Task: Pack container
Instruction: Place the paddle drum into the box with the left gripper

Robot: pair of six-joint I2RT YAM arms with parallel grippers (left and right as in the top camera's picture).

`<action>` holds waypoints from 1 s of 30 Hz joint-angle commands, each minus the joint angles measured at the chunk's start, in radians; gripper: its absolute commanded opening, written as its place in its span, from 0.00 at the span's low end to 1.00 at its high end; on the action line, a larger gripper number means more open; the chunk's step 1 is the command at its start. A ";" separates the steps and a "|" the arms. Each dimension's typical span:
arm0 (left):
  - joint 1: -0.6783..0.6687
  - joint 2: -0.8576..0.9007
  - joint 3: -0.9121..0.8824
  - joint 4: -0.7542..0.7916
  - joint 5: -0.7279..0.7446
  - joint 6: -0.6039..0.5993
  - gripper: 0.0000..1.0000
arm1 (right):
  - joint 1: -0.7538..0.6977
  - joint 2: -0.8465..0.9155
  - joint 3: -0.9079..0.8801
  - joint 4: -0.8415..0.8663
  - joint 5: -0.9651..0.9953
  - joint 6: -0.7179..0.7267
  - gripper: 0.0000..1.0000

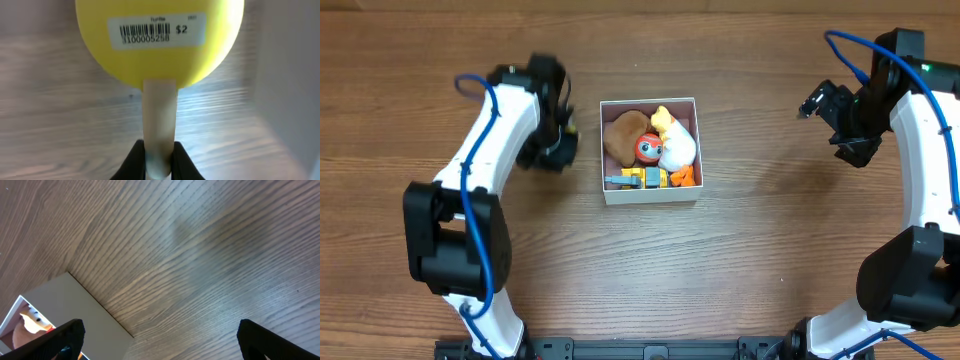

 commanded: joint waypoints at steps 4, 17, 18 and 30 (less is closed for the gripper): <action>-0.156 -0.137 0.325 -0.033 0.032 0.048 0.09 | -0.001 -0.012 0.016 0.002 -0.006 0.005 1.00; -0.352 0.020 0.150 0.069 0.042 -0.027 0.30 | -0.001 -0.012 0.016 0.002 -0.006 0.005 1.00; -0.353 0.038 0.150 0.068 0.043 -0.026 0.40 | -0.001 -0.012 0.016 0.002 -0.006 0.005 1.00; -0.323 0.015 0.367 -0.117 0.055 0.013 1.00 | -0.001 -0.012 0.016 0.002 -0.006 0.005 1.00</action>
